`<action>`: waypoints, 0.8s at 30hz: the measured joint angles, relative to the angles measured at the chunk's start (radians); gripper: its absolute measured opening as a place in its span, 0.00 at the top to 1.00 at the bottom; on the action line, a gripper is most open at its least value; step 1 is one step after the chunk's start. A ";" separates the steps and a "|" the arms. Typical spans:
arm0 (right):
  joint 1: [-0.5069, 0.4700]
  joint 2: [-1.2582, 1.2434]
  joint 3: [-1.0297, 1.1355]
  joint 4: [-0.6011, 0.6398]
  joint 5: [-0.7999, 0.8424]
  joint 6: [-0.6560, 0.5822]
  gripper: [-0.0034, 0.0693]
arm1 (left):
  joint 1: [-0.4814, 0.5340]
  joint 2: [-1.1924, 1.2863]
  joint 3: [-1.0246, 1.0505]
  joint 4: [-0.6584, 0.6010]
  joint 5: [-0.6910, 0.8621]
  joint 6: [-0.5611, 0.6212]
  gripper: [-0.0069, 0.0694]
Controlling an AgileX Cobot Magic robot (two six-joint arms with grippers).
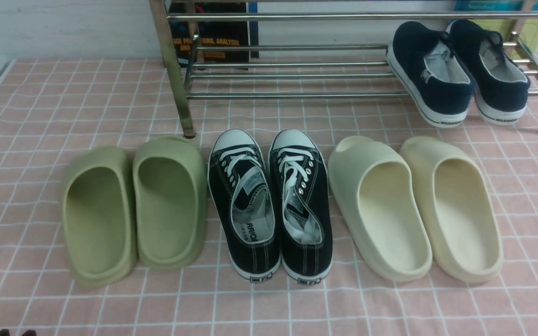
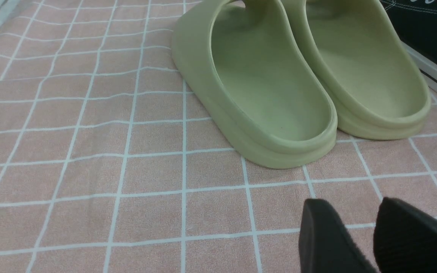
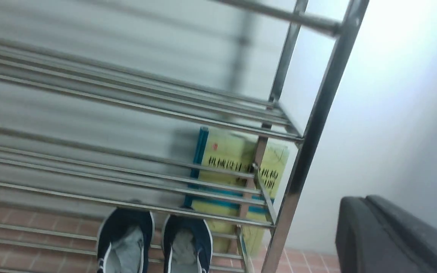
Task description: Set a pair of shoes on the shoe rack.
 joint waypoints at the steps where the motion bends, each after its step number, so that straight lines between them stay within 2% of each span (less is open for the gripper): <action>1: 0.000 -0.048 0.061 0.000 -0.034 0.007 0.95 | 0.000 0.000 0.000 0.000 0.000 0.000 0.60; 3: 0.000 -0.119 0.151 0.000 -0.066 0.019 0.95 | 0.000 0.000 0.000 0.000 0.000 0.000 0.60; 4: 0.000 -0.218 0.281 -0.001 -0.088 0.034 0.94 | 0.000 0.000 0.000 0.000 0.000 0.000 0.60; 7: 0.000 -0.345 0.479 0.000 -0.096 0.062 0.94 | 0.000 0.000 0.000 0.000 0.000 0.000 0.60; 13: 0.000 -0.442 0.748 0.000 -0.137 0.116 0.96 | 0.000 0.000 0.000 0.000 0.000 0.000 0.60; 24: 0.000 -0.447 0.823 0.000 -0.176 0.129 0.96 | 0.000 0.000 0.000 0.000 0.000 0.000 0.60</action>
